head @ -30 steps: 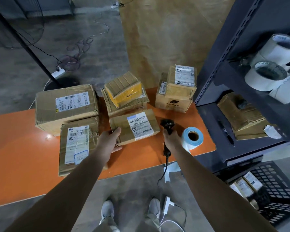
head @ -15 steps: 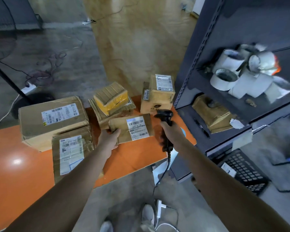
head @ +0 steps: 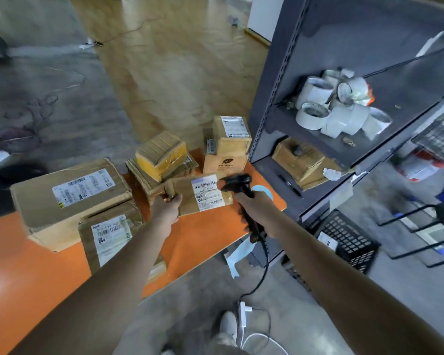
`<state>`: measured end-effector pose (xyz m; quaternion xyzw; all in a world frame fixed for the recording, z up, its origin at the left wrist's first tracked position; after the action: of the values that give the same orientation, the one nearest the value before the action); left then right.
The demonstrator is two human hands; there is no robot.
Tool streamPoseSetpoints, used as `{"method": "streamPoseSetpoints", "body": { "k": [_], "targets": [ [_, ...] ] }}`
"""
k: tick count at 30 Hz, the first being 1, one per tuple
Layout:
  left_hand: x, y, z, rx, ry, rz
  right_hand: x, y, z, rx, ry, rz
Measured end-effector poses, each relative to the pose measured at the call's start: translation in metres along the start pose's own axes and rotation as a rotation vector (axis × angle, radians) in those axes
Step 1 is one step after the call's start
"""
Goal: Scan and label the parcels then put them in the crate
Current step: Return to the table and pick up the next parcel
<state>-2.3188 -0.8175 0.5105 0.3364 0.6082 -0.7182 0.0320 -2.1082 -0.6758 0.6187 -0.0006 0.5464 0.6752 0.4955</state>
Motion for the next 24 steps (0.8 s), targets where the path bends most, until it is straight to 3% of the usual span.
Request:
{"method": "streamPoseSetpoints", "body": {
  "k": [9,24],
  "targets": [
    [0.004,-0.009,0.011,0.103,-0.032,-0.105,-0.012,-0.012,-0.004,-0.036,0.017,-0.069],
    [-0.004,0.002,0.000,0.132,-0.026,-0.038,-0.017,-0.025,0.010,-0.015,0.002,-0.103]
  ]
}}
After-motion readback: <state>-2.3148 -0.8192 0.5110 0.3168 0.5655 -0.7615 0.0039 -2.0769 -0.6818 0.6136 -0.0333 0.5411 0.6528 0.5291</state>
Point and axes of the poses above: each hand's wrist, its own x-axis towards the middle knuckle, its own z-axis out of the back of the hand, y = z × x, the point moved 10 cm from there along x, towards the middle knuckle, and after that the axes turned 5 degrees about -x, right-handed, at the moved point
